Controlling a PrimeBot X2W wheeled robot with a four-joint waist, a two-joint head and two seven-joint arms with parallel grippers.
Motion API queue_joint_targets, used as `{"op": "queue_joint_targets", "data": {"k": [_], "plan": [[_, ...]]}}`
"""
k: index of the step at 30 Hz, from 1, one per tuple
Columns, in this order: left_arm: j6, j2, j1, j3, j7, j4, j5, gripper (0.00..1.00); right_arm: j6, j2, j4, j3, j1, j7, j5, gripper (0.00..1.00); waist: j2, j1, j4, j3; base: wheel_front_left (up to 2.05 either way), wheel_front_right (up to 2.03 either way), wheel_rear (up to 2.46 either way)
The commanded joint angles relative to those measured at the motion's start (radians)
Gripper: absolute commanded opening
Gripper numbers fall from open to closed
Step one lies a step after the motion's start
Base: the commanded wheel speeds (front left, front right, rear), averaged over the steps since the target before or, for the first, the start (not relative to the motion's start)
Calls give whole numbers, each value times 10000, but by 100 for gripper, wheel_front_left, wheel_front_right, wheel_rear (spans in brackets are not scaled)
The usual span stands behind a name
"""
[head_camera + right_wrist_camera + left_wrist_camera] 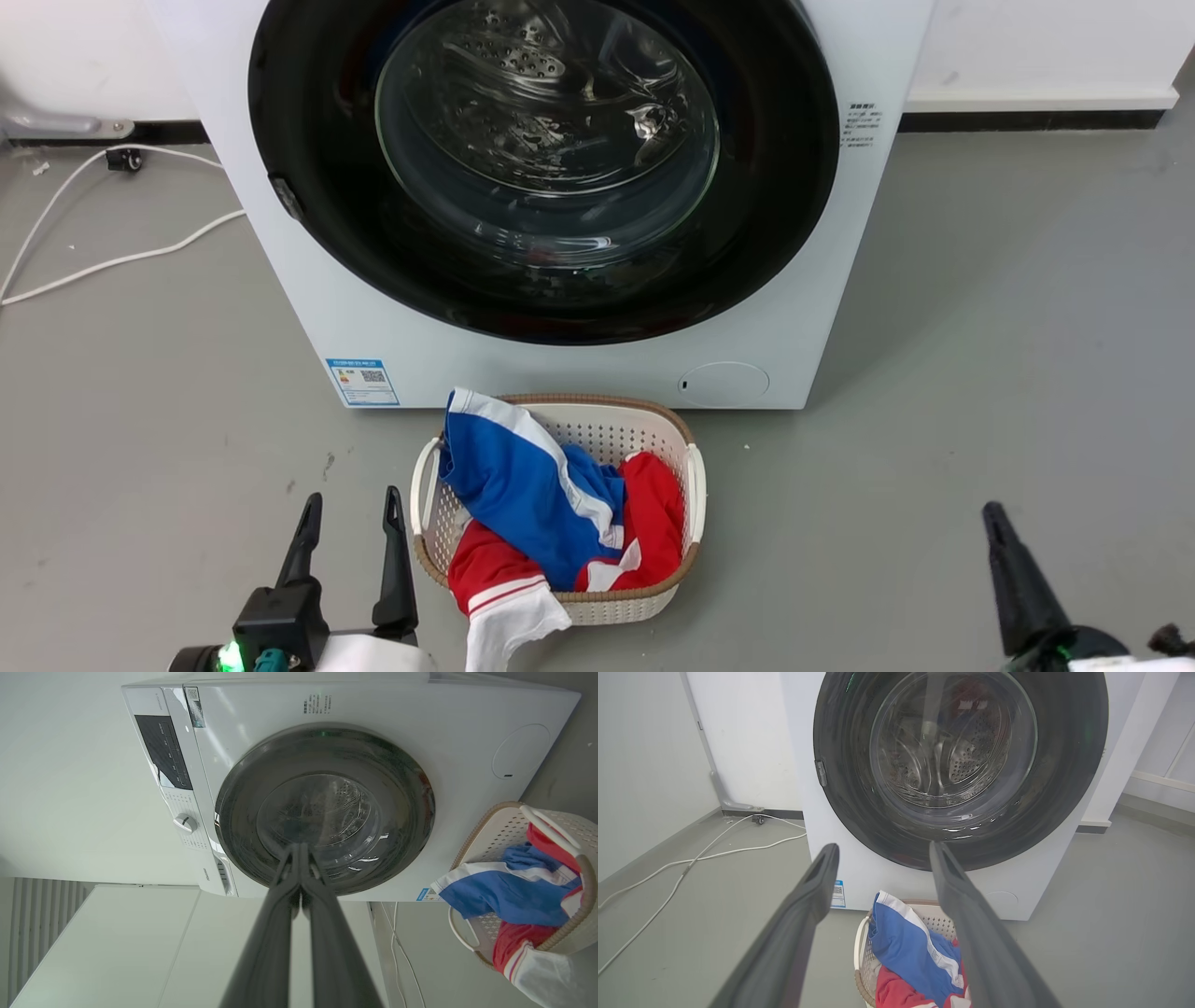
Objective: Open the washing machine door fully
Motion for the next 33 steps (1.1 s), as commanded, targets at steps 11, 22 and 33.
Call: {"op": "queue_joint_targets", "data": {"k": [11,22,33], "plan": [[189,-3,-551,103,-28,-212,393,100,4,-512,623,-1903,-2153,-77,376,0,-1,0,281,765,0,0,0],[284,-5,-1442,-62,-28,-444,545,100,4,-2257,2066,-3153,-5865,658,270,0,-1,0,676,2383,0,0,0],[359,-3,-2509,-427,-28,-828,404,100,4,-3991,3434,-2525,-9547,1882,-274,0,-1,0,1310,4192,0,0,0]]}}
